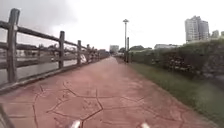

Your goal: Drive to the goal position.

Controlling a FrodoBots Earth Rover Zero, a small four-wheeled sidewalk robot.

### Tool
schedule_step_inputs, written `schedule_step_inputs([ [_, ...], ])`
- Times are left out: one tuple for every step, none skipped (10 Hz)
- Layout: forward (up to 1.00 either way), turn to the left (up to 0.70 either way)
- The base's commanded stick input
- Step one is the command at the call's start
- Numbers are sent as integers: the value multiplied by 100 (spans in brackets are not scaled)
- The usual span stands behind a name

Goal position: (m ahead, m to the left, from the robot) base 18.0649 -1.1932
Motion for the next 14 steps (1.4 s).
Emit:
schedule_step_inputs([
  [70, 0],
  [70, 0],
  [70, 0],
  [70, 0],
  [70, 0],
  [70, 0],
  [70, 0],
  [70, 0],
  [70, 0],
  [70, 0],
  [70, 0],
  [70, 0],
  [70, 0],
  [70, 0],
])
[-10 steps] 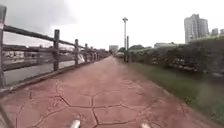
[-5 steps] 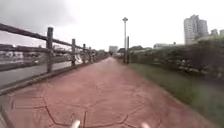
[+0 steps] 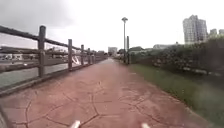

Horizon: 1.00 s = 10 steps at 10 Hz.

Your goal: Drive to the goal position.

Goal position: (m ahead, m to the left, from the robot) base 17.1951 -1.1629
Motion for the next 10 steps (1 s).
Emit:
schedule_step_inputs([
  [70, 0],
  [70, 0],
  [70, 0],
  [70, 0],
  [70, 0],
  [70, 0],
  [70, 0],
  [70, 0],
  [70, 0],
  [70, 0],
])
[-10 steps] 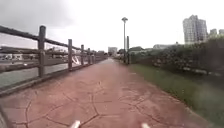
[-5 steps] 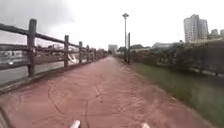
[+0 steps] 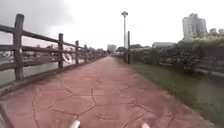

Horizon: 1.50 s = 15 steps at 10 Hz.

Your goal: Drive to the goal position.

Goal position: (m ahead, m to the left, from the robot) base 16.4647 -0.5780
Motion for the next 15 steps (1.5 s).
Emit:
schedule_step_inputs([
  [70, 0],
  [70, 0],
  [70, 0],
  [70, 0],
  [70, 0],
  [70, 0],
  [70, 0],
  [70, 0],
  [70, 0],
  [70, 0],
  [70, 0],
  [70, 0],
  [70, 0],
  [70, 0],
  [70, 0],
])
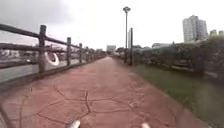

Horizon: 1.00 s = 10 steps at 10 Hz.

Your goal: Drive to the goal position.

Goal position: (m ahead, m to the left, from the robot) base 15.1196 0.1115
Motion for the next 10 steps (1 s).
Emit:
schedule_step_inputs([
  [70, 0],
  [70, 0],
  [70, 0],
  [70, 0],
  [70, 0],
  [70, 0],
  [70, 0],
  [70, 0],
  [70, 0],
  [70, 0],
])
